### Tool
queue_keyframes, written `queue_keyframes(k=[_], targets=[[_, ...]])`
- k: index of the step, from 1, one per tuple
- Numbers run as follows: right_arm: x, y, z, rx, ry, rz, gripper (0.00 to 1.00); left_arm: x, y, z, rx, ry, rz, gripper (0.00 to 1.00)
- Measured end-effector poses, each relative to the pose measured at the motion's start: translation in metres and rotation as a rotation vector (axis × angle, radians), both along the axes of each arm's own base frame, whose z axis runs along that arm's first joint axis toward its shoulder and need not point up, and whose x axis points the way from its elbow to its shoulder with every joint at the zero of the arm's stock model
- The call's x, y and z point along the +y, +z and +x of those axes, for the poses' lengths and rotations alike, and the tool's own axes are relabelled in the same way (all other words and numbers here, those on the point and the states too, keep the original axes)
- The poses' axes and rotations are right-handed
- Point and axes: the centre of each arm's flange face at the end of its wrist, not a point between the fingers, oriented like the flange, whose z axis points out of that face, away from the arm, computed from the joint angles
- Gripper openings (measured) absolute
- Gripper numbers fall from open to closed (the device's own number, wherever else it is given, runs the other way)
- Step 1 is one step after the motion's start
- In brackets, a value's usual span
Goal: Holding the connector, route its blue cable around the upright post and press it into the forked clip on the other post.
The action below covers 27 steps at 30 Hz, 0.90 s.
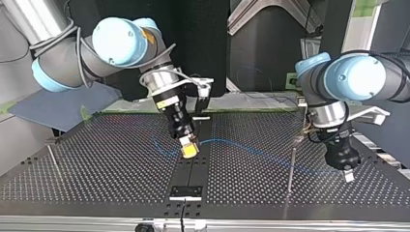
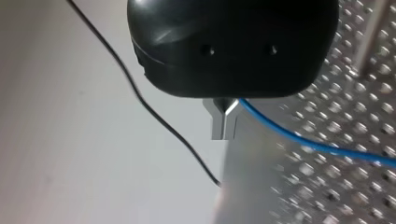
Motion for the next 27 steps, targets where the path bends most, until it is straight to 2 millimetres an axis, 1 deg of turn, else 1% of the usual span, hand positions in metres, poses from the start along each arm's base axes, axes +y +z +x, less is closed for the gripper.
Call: queue_keyframes(k=[6,11,18,24,27], targets=[[-0.006,-0.011,0.003,0.008,-0.004,0.009,0.0,0.003,-0.02,0.017,0.044,-0.036,0.005,0.0],[-0.012,-0.018,0.004,0.011,-0.009,0.012,0.0,0.004,-0.032,0.026,0.063,-0.061,0.006,0.0],[-0.019,-0.029,0.007,0.016,-0.011,0.016,0.0,0.006,-0.052,0.047,0.091,-0.082,0.006,0.0],[-0.024,-0.04,0.011,0.021,-0.013,0.022,0.0,0.006,-0.067,0.063,0.117,-0.11,0.006,0.0],[-0.026,-0.045,0.012,0.025,-0.014,0.026,0.0,0.006,-0.07,0.066,0.119,-0.121,0.0,0.0]])
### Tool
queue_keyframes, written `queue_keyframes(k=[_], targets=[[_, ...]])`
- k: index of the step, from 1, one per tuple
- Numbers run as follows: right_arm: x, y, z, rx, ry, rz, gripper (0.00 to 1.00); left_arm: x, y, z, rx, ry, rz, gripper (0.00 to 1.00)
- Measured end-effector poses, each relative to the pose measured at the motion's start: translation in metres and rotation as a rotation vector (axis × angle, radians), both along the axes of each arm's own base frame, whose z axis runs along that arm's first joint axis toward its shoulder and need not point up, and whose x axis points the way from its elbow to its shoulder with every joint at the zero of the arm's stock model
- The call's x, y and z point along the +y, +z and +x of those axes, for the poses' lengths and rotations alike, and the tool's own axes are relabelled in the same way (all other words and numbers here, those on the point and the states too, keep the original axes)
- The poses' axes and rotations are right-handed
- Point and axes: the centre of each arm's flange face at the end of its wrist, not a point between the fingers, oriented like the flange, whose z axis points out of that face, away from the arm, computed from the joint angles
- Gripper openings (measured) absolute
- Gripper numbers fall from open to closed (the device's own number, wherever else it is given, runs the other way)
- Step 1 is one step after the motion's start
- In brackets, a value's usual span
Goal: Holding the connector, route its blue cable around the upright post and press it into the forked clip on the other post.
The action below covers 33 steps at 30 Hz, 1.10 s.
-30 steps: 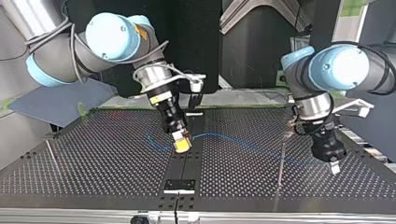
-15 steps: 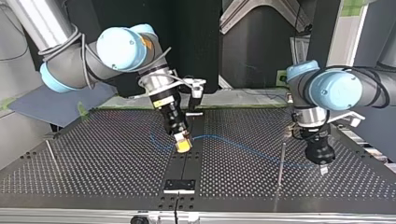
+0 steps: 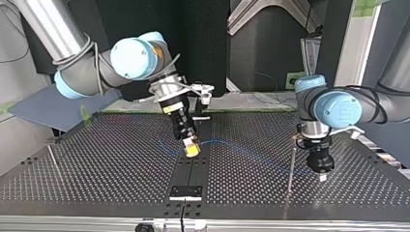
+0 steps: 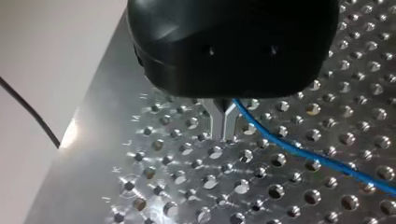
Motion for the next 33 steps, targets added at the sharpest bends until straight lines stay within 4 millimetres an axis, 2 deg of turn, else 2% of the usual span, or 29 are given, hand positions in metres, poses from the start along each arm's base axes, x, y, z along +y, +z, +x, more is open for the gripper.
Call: queue_keyframes(k=[2,8,14,15,16,17,18,19,20,25,26,33], targets=[[-0.002,-0.004,0.001,0.003,-0.003,0.004,0.0,0.0,-0.002,0.002,-0.002,-0.008,-0.009,0.0],[-0.007,-0.018,0.002,0.017,-0.023,0.022,0.0,-0.002,-0.026,0.013,0.03,-0.051,-0.048,0.0],[-0.015,-0.047,0.004,0.064,-0.059,0.057,0.0,-0.004,-0.055,0.022,0.078,-0.067,-0.078,0.0],[-0.016,-0.052,0.005,0.071,-0.063,0.063,0.0,-0.005,-0.06,0.023,0.086,-0.071,-0.084,0.1],[-0.017,-0.058,0.005,0.079,-0.066,0.07,0.0,-0.006,-0.062,0.024,0.09,-0.074,-0.087,0.1],[-0.018,-0.062,0.006,0.084,-0.067,0.075,0.0,-0.006,-0.064,0.024,0.094,-0.076,-0.09,0.21],[-0.019,-0.065,0.006,0.088,-0.068,0.079,0.0,-0.007,-0.066,0.024,0.099,-0.079,-0.092,0.4],[-0.02,-0.07,0.007,0.093,-0.069,0.085,0.0,-0.007,-0.067,0.024,0.102,-0.08,-0.093,0.4],[-0.02,-0.073,0.007,0.096,-0.07,0.088,0.0,-0.007,-0.067,0.024,0.104,-0.081,-0.094,0.56],[-0.021,-0.093,0.007,0.118,-0.072,0.106,0.0,-0.008,-0.069,0.023,0.112,-0.081,-0.098,0.56],[-0.022,-0.097,0.007,0.12,-0.073,0.108,0.0,-0.008,-0.069,0.023,0.112,-0.08,-0.099,1.0],[-0.022,-0.124,0.002,0.127,-0.079,0.121,0.0,-0.008,-0.071,0.021,0.129,-0.066,-0.104,1.0]])
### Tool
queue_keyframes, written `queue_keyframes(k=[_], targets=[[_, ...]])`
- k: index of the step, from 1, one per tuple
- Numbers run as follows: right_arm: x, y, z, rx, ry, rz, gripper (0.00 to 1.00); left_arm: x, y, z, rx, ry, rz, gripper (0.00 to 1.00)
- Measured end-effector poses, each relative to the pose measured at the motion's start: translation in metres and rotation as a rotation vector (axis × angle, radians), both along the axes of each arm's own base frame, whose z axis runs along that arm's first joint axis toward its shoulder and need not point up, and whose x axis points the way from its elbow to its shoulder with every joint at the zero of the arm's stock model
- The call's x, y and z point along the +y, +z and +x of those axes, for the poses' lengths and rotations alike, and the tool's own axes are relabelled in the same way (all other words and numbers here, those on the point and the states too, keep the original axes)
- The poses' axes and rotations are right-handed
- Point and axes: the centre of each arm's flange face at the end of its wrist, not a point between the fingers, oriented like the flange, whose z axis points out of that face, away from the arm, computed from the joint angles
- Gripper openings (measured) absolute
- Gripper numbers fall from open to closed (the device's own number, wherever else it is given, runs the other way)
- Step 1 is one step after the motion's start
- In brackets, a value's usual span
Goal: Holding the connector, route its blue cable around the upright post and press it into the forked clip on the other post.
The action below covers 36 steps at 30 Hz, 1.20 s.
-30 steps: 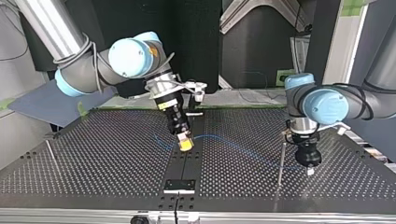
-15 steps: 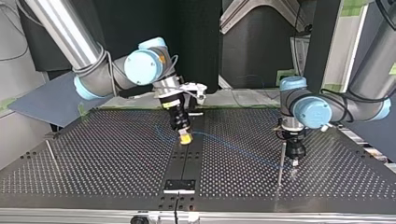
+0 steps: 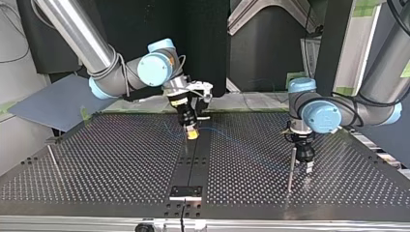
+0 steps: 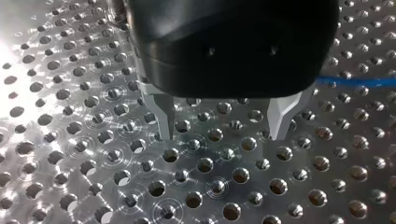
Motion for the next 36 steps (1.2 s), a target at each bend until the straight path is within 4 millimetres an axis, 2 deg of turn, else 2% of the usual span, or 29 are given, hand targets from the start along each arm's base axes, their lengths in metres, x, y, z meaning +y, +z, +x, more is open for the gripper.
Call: queue_keyframes(k=[9,16,30,36], targets=[[0.006,-0.067,-0.003,0.036,-0.003,0.041,0.0,0.0,0.0,0.0,0.002,-0.001,0.0,1.0],[0.013,-0.134,-0.013,0.089,-0.042,0.087,0.0,-0.001,-0.001,0.0,0.004,-0.002,0.0,1.0],[0.015,-0.194,-0.052,0.106,-0.13,0.116,0.0,-0.003,0.0,-0.001,0.005,-0.004,0.001,1.0],[0.025,-0.237,-0.068,0.154,-0.17,0.135,0.0,-0.003,-0.001,-0.002,0.008,-0.005,0.001,1.0]])
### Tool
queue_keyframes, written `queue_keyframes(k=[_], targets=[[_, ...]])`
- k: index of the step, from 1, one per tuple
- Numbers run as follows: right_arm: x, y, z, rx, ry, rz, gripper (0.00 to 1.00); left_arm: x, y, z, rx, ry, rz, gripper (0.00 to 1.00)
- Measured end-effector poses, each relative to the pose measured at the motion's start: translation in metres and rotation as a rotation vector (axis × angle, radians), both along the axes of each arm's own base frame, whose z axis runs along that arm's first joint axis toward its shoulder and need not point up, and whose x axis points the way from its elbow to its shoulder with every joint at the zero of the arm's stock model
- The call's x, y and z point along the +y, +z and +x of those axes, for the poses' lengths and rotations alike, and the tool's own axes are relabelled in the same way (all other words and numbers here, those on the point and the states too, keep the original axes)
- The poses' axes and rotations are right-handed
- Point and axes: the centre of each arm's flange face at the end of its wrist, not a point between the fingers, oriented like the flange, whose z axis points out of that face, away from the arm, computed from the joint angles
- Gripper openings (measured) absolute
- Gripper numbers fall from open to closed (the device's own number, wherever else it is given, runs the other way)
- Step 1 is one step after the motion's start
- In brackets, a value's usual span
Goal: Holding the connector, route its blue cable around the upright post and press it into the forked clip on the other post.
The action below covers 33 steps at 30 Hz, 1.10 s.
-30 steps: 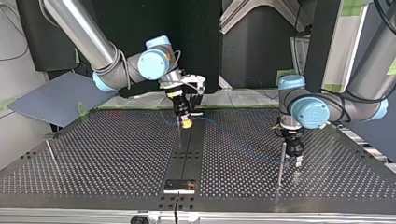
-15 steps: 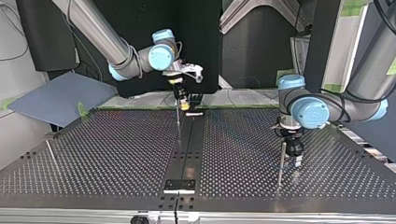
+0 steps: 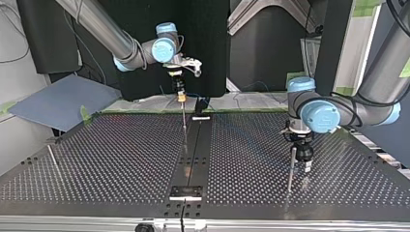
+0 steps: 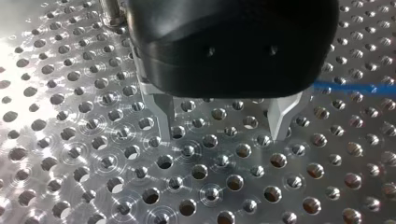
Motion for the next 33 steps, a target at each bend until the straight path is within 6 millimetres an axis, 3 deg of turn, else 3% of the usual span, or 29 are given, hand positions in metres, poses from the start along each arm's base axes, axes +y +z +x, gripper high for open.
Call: queue_keyframes(k=[15,21,33], targets=[[0.038,-0.09,-0.039,0.068,-0.04,0.053,0.0,0.0,0.0,0.0,0.001,0.001,0.0,1.0],[0.036,-0.107,-0.044,0.059,-0.057,0.041,0.0,0.0,0.0,0.0,0.001,0.001,0.0,1.0],[0.025,-0.162,-0.068,0.051,-0.114,0.04,0.0,0.0,0.0,0.0,0.002,0.003,0.001,1.0]])
